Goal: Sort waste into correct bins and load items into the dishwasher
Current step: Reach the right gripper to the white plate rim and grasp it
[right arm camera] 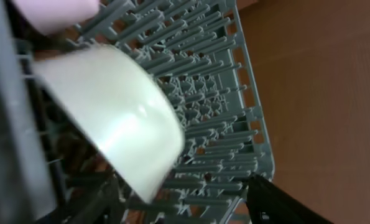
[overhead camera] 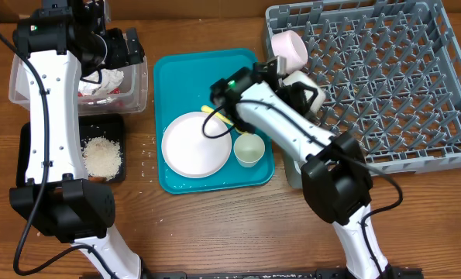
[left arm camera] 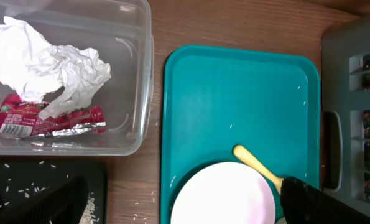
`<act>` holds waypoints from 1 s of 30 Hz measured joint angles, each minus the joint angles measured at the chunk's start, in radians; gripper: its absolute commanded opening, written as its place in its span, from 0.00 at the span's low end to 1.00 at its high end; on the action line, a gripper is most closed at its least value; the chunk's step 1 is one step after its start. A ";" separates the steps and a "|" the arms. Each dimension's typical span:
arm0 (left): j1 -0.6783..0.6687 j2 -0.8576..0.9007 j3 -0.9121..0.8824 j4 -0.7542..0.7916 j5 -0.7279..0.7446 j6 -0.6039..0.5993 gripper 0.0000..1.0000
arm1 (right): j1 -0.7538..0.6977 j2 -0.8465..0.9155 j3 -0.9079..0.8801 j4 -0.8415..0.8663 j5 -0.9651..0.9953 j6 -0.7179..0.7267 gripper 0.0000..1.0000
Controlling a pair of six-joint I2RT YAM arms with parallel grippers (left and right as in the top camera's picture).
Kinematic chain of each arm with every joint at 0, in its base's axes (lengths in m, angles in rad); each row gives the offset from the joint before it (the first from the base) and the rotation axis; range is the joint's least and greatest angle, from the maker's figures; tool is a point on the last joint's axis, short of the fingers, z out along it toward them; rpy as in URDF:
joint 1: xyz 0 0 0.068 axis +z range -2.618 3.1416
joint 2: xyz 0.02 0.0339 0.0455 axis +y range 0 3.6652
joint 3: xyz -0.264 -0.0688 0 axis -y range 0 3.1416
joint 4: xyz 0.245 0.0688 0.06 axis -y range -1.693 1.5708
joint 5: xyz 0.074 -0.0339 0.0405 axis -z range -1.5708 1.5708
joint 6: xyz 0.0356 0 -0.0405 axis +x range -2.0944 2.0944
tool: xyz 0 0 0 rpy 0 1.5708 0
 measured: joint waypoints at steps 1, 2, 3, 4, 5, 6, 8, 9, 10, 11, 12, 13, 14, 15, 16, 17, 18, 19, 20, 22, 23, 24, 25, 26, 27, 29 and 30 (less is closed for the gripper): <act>0.000 0.000 0.000 0.000 0.000 0.000 1.00 | 0.011 0.000 0.000 0.000 -0.004 -0.006 0.72; 0.000 0.000 0.000 0.000 0.000 0.000 1.00 | 0.024 0.000 0.000 -0.001 -0.010 -0.008 0.72; 0.000 0.000 0.000 0.000 0.000 0.000 1.00 | 0.033 0.000 0.001 -0.001 -0.019 -0.012 0.75; 0.000 0.000 0.000 0.000 0.000 0.000 1.00 | 0.042 0.000 0.003 0.000 -0.031 -0.014 0.75; 0.000 0.000 0.000 0.000 0.000 0.000 1.00 | 0.044 -0.003 0.007 0.000 -0.047 -0.017 0.76; 0.000 0.000 0.000 0.000 0.000 0.000 1.00 | 0.043 -0.011 0.010 0.001 -0.066 -0.018 0.77; 0.000 0.000 0.000 0.000 0.000 0.000 1.00 | 0.042 -0.036 0.016 0.000 -0.106 -0.023 0.78; 0.000 0.000 0.000 0.000 0.000 0.000 1.00 | 0.042 -0.063 0.031 0.000 -0.142 -0.032 0.80; 0.000 0.000 0.000 0.000 0.000 0.000 1.00 | 0.042 -0.084 0.047 0.002 -0.174 -0.040 0.82; 0.000 0.000 0.000 0.000 0.000 0.000 1.00 | 0.042 -0.111 0.063 0.007 -0.214 -0.048 0.83; 0.000 0.000 0.000 0.000 0.000 0.000 1.00 | 0.042 -0.132 0.072 0.013 -0.248 -0.052 0.83; 0.000 0.000 0.000 0.000 0.000 0.000 1.00 | 0.042 -0.145 0.077 0.018 -0.271 -0.057 0.83; 0.000 0.000 0.000 0.000 0.000 0.000 1.00 | 0.042 -0.171 0.084 0.027 -0.317 -0.063 0.83; 0.000 0.000 0.000 0.000 0.000 0.000 1.00 | 0.042 -0.182 0.087 0.039 -0.352 -0.069 0.83; 0.000 0.000 0.000 0.000 0.000 0.000 1.00 | 0.042 -0.195 0.091 0.058 -0.409 -0.083 0.83; 0.000 0.000 0.000 0.000 0.000 0.000 1.00 | 0.042 -0.199 0.093 0.069 -0.447 -0.095 0.83; 0.000 0.000 0.000 0.000 0.000 0.000 1.00 | 0.042 -0.201 0.094 0.095 -0.523 -0.123 0.83; 0.000 0.000 0.000 0.000 0.000 0.000 1.00 | 0.042 -0.201 0.094 0.108 -0.565 -0.142 0.83; 0.000 0.000 0.000 0.000 0.000 0.000 1.00 | 0.042 -0.200 0.094 0.121 -0.611 -0.161 0.83; 0.000 0.000 0.000 0.000 0.000 0.000 1.00 | 0.042 -0.199 0.094 0.174 -0.730 -0.217 0.83; 0.000 0.000 0.000 0.000 0.000 0.000 1.00 | 0.042 -0.199 0.094 0.209 -0.784 -0.245 0.82; 0.000 0.000 0.000 0.000 0.000 0.000 1.00 | 0.042 -0.199 0.094 0.237 -0.829 -0.262 0.82; 0.000 0.000 0.000 0.000 0.000 0.000 1.00 | 0.042 -0.199 0.094 0.272 -0.875 -0.283 0.82; 0.000 0.000 0.000 0.000 0.000 0.000 1.00 | 0.042 -0.199 0.094 0.310 -0.919 -0.302 0.81; 0.000 0.000 0.000 0.000 0.000 0.000 1.00 | 0.042 -0.199 0.094 0.343 -0.948 -0.315 0.81; 0.000 0.000 0.000 0.000 0.000 0.000 1.00 | 0.042 -0.199 0.085 0.437 -1.003 -0.350 0.77; 0.000 0.000 0.000 0.000 0.000 0.000 1.00 | 0.042 -0.199 0.074 0.471 -1.018 -0.363 0.74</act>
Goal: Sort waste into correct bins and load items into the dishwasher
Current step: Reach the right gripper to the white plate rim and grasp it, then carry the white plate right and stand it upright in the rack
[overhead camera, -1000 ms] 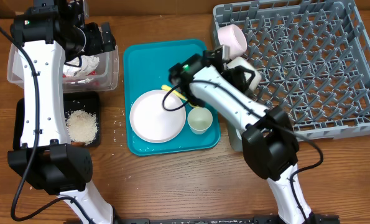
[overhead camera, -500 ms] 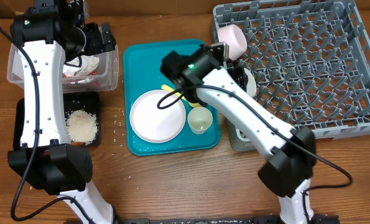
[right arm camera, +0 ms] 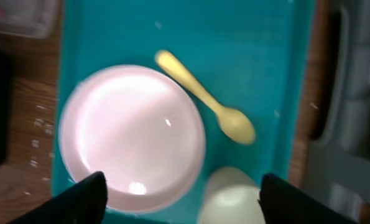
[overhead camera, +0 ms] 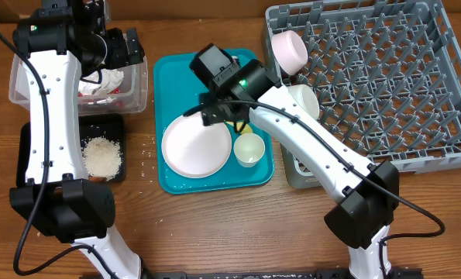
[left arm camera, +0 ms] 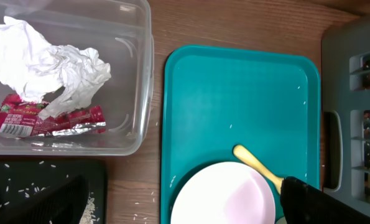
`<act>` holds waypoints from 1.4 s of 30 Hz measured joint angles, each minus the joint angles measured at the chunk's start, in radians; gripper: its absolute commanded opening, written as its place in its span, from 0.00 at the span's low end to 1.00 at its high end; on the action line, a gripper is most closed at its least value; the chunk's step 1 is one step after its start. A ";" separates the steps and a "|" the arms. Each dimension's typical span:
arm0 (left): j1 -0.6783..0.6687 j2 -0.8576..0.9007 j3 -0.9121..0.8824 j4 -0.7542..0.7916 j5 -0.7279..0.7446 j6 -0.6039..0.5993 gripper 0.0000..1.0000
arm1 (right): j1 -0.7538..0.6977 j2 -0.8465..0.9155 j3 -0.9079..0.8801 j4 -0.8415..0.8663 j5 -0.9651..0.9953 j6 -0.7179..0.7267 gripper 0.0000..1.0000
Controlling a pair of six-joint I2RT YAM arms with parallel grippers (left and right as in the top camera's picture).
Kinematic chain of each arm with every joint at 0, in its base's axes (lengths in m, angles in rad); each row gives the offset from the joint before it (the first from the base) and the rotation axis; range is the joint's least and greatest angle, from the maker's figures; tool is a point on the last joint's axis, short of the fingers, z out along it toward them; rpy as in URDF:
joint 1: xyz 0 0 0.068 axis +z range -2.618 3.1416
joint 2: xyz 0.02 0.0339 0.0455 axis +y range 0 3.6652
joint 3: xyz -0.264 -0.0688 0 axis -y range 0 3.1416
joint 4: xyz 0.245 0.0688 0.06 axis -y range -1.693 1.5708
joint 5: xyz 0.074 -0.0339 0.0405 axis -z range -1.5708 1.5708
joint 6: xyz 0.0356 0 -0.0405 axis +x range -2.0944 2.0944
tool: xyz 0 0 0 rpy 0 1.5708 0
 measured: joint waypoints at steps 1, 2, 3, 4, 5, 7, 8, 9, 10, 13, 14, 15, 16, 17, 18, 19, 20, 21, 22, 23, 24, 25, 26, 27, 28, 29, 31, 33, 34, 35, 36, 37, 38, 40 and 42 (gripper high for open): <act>0.000 0.000 0.000 0.000 0.000 0.000 1.00 | 0.000 0.000 -0.013 0.039 -0.013 -0.018 0.68; 0.000 0.000 0.000 0.000 0.000 0.000 1.00 | 0.000 0.000 -0.037 0.089 -0.028 -0.051 0.60; 0.000 0.000 0.000 0.000 0.000 0.000 1.00 | 0.000 0.003 -0.052 0.111 -0.039 -0.067 0.59; 0.000 0.000 0.000 0.000 0.000 0.000 1.00 | 0.000 0.005 -0.070 0.137 -0.047 -0.080 0.57; 0.000 0.000 0.000 0.000 0.000 0.000 1.00 | 0.000 0.009 -0.092 0.166 -0.056 -0.103 0.56; 0.000 0.000 0.000 0.000 0.000 0.000 1.00 | 0.000 0.018 -0.146 0.230 -0.064 -0.144 0.56; 0.000 0.000 0.000 0.000 0.000 0.000 1.00 | -0.001 0.023 -0.175 0.256 -0.067 -0.157 0.56; 0.000 0.000 0.000 0.000 0.000 0.000 1.00 | -0.002 0.028 -0.203 0.282 -0.069 -0.167 0.54; 0.000 0.000 0.000 0.000 0.000 0.000 1.00 | -0.003 0.037 -0.237 0.307 -0.075 -0.179 0.51; 0.000 0.000 0.000 0.000 0.000 0.000 1.00 | -0.013 0.054 -0.322 0.378 -0.079 -0.199 0.48; 0.000 0.000 0.000 0.000 0.000 0.000 1.00 | -0.016 0.055 -0.338 0.392 -0.079 -0.201 0.47; 0.000 0.000 0.000 0.000 0.000 0.000 1.00 | -0.021 0.059 -0.359 0.417 -0.079 -0.203 0.47; 0.000 0.000 0.000 0.000 0.000 0.000 1.00 | -0.026 0.061 -0.375 0.436 -0.082 -0.205 0.47; 0.000 0.000 0.000 0.000 0.000 0.000 1.00 | -0.032 0.062 -0.388 0.452 -0.085 -0.206 0.46; 0.000 0.000 0.000 0.000 0.000 0.000 1.00 | -0.035 0.063 -0.398 0.465 -0.088 -0.207 0.44; 0.000 0.000 0.000 0.000 0.000 0.000 1.00 | -0.041 0.069 -0.406 0.476 -0.093 -0.208 0.40; 0.000 0.000 0.000 0.000 0.000 0.000 1.00 | -0.043 0.072 -0.406 0.477 -0.094 -0.210 0.39; 0.000 0.000 0.000 0.000 0.000 0.000 1.00 | -0.045 0.078 -0.406 0.479 -0.097 -0.210 0.38; 0.000 0.000 0.000 0.000 0.000 0.000 1.00 | -0.045 0.086 -0.406 0.480 -0.105 -0.212 0.38; 0.000 0.000 0.000 0.000 0.000 0.000 1.00 | -0.046 0.095 -0.406 0.480 -0.112 -0.212 0.38; 0.000 0.000 0.000 0.000 0.000 0.000 1.00 | -0.046 0.101 -0.406 0.480 -0.116 -0.212 0.37; 0.000 0.000 0.000 0.000 0.000 0.000 1.00 | -0.046 0.106 -0.406 0.480 -0.121 -0.212 0.36; 0.000 0.000 0.000 0.000 0.000 0.000 1.00 | -0.046 0.117 -0.407 0.480 -0.129 -0.212 0.34; 0.000 0.000 0.000 0.000 0.000 0.000 1.00 | -0.046 0.121 -0.407 0.479 -0.132 -0.212 0.33; 0.000 0.000 0.000 0.000 0.000 0.000 1.00 | -0.046 0.125 -0.409 0.478 -0.135 -0.211 0.32; 0.000 0.000 0.000 0.000 0.000 0.000 1.00 | -0.046 0.126 -0.411 0.476 -0.138 -0.211 0.30; 0.000 0.000 0.000 0.000 0.000 0.000 1.00 | -0.046 0.126 -0.413 0.473 -0.149 -0.212 0.24; 0.000 0.000 0.000 0.000 0.000 0.000 1.00 | -0.046 0.126 -0.413 0.473 -0.159 -0.211 0.16; 0.000 0.000 0.000 0.000 0.000 0.000 1.00 | -0.046 0.126 -0.413 0.474 -0.160 -0.209 0.14; 0.000 0.000 0.000 0.000 0.000 0.000 1.00 | -0.046 0.126 -0.413 0.476 -0.161 -0.208 0.13; 0.000 0.000 0.000 0.000 0.000 0.000 1.00 | -0.046 0.126 -0.413 0.479 -0.161 -0.210 0.12; 0.000 0.000 0.000 0.000 0.000 0.000 1.00 | -0.046 0.126 -0.413 0.480 -0.161 -0.211 0.11; 0.000 0.000 0.000 0.000 0.000 0.000 1.00 | -0.046 0.126 -0.413 0.480 -0.161 -0.211 0.09; 0.000 0.000 0.000 0.000 0.000 0.000 1.00 | -0.046 0.126 -0.413 0.480 -0.160 -0.212 0.04; 0.000 0.000 0.000 0.000 0.000 0.000 1.00 | -0.047 0.126 -0.408 0.464 -0.164 -0.210 0.04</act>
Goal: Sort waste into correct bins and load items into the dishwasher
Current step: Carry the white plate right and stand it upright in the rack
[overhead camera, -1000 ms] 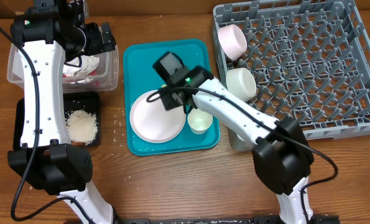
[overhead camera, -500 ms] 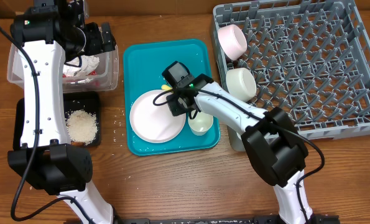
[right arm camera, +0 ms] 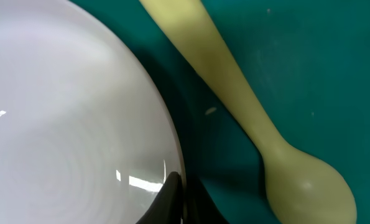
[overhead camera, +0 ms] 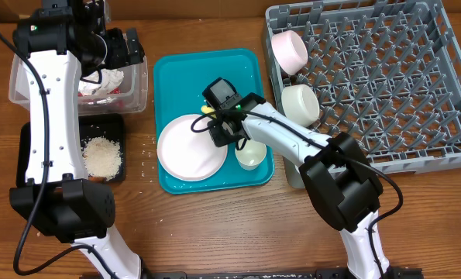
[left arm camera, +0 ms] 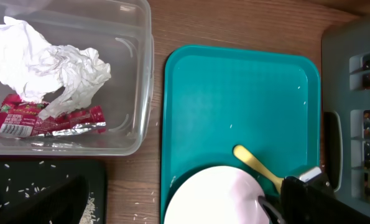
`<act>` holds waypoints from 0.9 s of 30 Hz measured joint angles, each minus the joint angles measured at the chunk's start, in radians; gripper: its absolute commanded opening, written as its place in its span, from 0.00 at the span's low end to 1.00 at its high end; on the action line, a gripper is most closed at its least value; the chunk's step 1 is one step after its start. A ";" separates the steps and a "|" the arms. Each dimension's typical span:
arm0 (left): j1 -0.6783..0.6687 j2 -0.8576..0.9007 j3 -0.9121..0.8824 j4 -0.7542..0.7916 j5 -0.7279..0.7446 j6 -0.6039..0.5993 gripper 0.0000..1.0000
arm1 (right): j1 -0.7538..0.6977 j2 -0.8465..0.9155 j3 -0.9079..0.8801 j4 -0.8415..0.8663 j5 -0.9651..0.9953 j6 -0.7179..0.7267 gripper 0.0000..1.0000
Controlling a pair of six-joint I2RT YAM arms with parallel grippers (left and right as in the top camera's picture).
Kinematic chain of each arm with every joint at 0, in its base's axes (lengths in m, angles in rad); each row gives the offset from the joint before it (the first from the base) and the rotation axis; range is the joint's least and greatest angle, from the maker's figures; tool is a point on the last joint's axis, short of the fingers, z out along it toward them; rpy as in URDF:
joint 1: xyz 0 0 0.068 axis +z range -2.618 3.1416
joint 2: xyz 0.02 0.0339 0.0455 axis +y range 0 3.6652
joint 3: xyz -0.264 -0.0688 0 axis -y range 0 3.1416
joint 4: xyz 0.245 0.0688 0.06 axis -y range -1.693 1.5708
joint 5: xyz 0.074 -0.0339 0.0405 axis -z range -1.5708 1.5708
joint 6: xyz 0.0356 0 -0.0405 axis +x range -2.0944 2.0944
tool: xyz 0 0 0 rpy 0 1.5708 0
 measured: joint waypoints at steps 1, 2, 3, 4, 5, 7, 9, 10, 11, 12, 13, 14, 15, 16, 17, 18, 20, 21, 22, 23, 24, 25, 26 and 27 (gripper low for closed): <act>0.000 0.000 0.000 0.000 0.000 0.000 1.00 | -0.001 0.000 0.014 -0.026 -0.002 0.000 0.04; 0.000 0.000 0.000 0.000 0.000 0.000 1.00 | -0.004 0.001 0.031 -0.051 -0.007 0.000 0.04; 0.000 0.000 0.000 0.000 0.000 0.000 1.00 | -0.006 0.001 0.058 -0.080 -0.013 0.000 0.04; 0.000 0.000 0.000 0.000 0.000 0.000 1.00 | -0.009 0.001 0.081 -0.101 -0.015 -0.001 0.04; 0.000 0.000 0.000 0.000 0.000 0.000 1.00 | -0.013 0.000 0.124 -0.129 -0.021 -0.002 0.04; 0.000 0.000 0.000 0.000 0.000 0.000 1.00 | -0.020 -0.002 0.218 -0.195 -0.022 -0.002 0.04; 0.000 0.000 0.000 0.000 0.000 0.000 1.00 | -0.032 -0.008 0.316 -0.262 -0.025 -0.003 0.04; 0.000 0.000 0.000 0.000 0.000 0.000 1.00 | -0.039 -0.013 0.364 -0.292 -0.024 -0.002 0.04; 0.000 0.000 0.000 0.000 0.000 0.000 1.00 | -0.050 -0.024 0.411 -0.327 -0.018 -0.002 0.04; 0.000 0.000 0.000 0.000 0.000 0.000 1.00 | -0.057 -0.031 0.437 -0.344 -0.015 -0.002 0.04; 0.000 0.000 0.000 0.000 0.000 0.000 1.00 | -0.072 -0.045 0.484 -0.385 -0.003 -0.003 0.04; 0.000 0.000 0.000 0.000 0.000 0.000 1.00 | -0.090 -0.064 0.523 -0.415 0.019 -0.005 0.04; 0.000 0.000 0.000 0.000 0.000 0.000 1.00 | -0.102 -0.076 0.546 -0.433 0.033 -0.005 0.04; 0.000 0.000 0.000 0.000 0.000 0.000 1.00 | -0.122 -0.095 0.571 -0.456 0.061 -0.006 0.04; 0.000 0.000 0.000 0.000 0.000 0.000 1.00 | -0.149 -0.119 0.595 -0.481 0.103 -0.008 0.04; 0.000 0.000 0.000 0.000 0.000 0.000 1.00 | -0.167 -0.135 0.605 -0.493 0.130 -0.009 0.04; 0.000 0.000 0.000 0.000 0.000 0.000 1.00 | -0.218 -0.172 0.616 -0.520 0.219 -0.008 0.04; 0.000 0.000 0.000 0.000 0.000 0.000 1.00 | -0.240 -0.183 0.616 -0.531 0.268 -0.004 0.04; 0.000 0.000 0.000 0.000 0.000 0.000 1.00 | -0.264 -0.195 0.617 -0.544 0.330 0.003 0.04; 0.000 0.000 0.000 0.000 0.000 0.000 1.00 | -0.291 -0.201 0.617 -0.552 0.392 0.012 0.04; 0.000 0.000 0.000 0.000 0.000 0.000 1.00 | -0.313 -0.203 0.617 -0.562 0.470 0.027 0.04; 0.000 0.000 0.000 0.000 0.000 0.000 1.00 | -0.340 -0.203 0.617 -0.570 0.563 0.048 0.04; 0.000 0.000 0.000 0.000 0.000 0.000 1.00 | -0.361 -0.203 0.617 -0.576 0.647 0.073 0.04; 0.000 0.000 0.000 0.000 0.000 0.000 1.00 | -0.375 -0.202 0.616 -0.577 0.707 0.092 0.04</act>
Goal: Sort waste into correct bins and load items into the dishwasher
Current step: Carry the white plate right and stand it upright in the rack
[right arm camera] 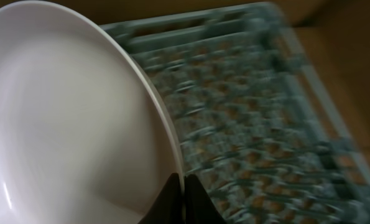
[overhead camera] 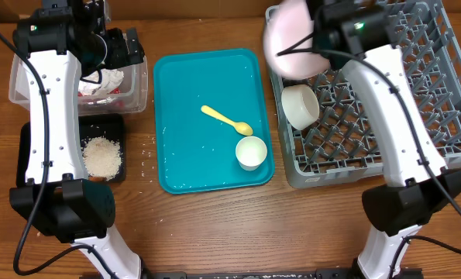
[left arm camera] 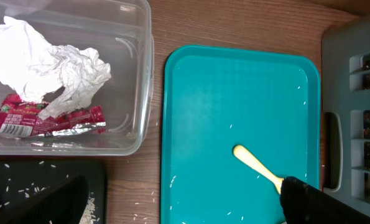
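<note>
My right gripper (right arm camera: 182,194) is shut on the rim of the white plate (right arm camera: 73,118), which it holds tilted in the air. Overhead, the plate (overhead camera: 288,39) hangs above the far-left corner of the grey dish rack (overhead camera: 385,93), with the right gripper (overhead camera: 319,31) beside it. A white bowl (overhead camera: 300,106) stands in the rack. On the teal tray (overhead camera: 207,85) lie a yellow spoon (overhead camera: 226,120) and a small pale cup (overhead camera: 251,153). My left gripper (left arm camera: 185,211) is open over the table between the clear bin (left arm camera: 138,81) and the tray, holding nothing.
The clear bin (overhead camera: 137,89) holds crumpled tissue (left arm camera: 48,62) and a red wrapper (left arm camera: 41,121). A black tray (overhead camera: 36,147) with a pile of rice sits in front of it. Loose rice grains dot the tray and the wood.
My right gripper, then low on the tray at the plate's rim beside the spoon, now holds the plate high over the rack's far-left corner. The plate has left the tray. The left arm is unmoved.
My right gripper was first at the rack beside the white bowl, which stayed there. Then it hovered open over the tray above plate and spoon. Then it sat at the plate's rim. Now the plate is over the rack.
</note>
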`<act>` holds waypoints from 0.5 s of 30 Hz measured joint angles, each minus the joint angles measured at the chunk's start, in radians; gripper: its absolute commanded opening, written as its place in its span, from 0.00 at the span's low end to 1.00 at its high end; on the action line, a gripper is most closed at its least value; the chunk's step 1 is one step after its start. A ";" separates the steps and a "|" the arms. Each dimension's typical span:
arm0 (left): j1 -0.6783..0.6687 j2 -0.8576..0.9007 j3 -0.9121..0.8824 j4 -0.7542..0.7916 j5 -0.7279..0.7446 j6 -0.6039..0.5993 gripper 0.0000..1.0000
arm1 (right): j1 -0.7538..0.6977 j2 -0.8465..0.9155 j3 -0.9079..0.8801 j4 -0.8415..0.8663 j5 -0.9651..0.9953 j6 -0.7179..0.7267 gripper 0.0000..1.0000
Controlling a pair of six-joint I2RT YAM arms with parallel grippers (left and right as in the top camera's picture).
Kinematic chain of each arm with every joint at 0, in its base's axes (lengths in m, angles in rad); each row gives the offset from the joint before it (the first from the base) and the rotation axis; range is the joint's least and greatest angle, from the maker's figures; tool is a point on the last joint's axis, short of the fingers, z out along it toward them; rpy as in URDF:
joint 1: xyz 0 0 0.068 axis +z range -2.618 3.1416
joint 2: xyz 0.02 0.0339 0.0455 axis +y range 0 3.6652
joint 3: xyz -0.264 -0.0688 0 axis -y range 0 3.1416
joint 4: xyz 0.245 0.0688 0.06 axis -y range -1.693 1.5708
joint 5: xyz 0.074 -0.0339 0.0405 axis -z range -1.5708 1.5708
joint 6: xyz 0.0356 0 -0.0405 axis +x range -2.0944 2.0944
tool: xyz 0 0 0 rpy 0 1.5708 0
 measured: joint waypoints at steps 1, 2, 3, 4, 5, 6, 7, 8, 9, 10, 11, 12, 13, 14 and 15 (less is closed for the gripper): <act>0.000 0.000 0.000 0.000 0.000 0.000 1.00 | -0.014 0.000 0.000 0.005 0.059 0.019 0.04; 0.000 0.000 0.000 0.000 0.000 0.000 1.00 | -0.029 0.000 0.000 0.016 0.124 0.039 0.04; 0.000 0.000 0.000 0.000 0.000 0.000 1.00 | -0.040 0.000 0.000 0.033 0.172 0.052 0.04; 0.000 0.000 0.000 0.000 0.000 0.000 1.00 | -0.048 0.000 -0.002 0.049 0.202 0.061 0.04; 0.000 0.000 0.000 0.000 0.000 0.000 1.00 | -0.059 0.000 -0.007 0.073 0.238 0.072 0.04; 0.000 0.000 0.000 0.000 0.000 0.000 1.00 | -0.067 0.000 -0.014 0.095 0.264 0.076 0.04; 0.000 0.000 0.000 0.000 0.000 0.000 1.00 | -0.076 0.000 -0.021 0.112 0.285 0.078 0.04; 0.000 0.000 0.000 0.000 0.000 0.000 1.00 | -0.083 0.000 -0.031 0.134 0.303 0.076 0.04; 0.000 0.000 0.000 0.000 0.000 0.000 1.00 | -0.089 0.000 -0.039 0.146 0.313 0.075 0.04; 0.000 0.000 0.000 0.000 0.000 0.000 1.00 | -0.092 0.003 -0.049 0.167 0.324 0.074 0.04; 0.000 0.000 0.000 0.000 0.000 0.000 1.00 | -0.096 0.005 -0.056 0.176 0.330 0.073 0.04; 0.000 0.000 0.000 0.000 0.000 0.000 1.00 | -0.100 0.010 -0.070 0.196 0.339 0.071 0.04; 0.000 0.000 0.000 0.000 0.000 0.000 1.00 | -0.101 0.014 -0.079 0.203 0.345 0.071 0.04; 0.000 0.000 0.000 0.000 0.000 0.000 1.00 | -0.102 0.021 -0.089 0.212 0.351 0.071 0.04; 0.000 0.000 0.000 0.000 0.000 0.000 1.00 | -0.102 0.032 -0.103 0.226 0.354 0.070 0.04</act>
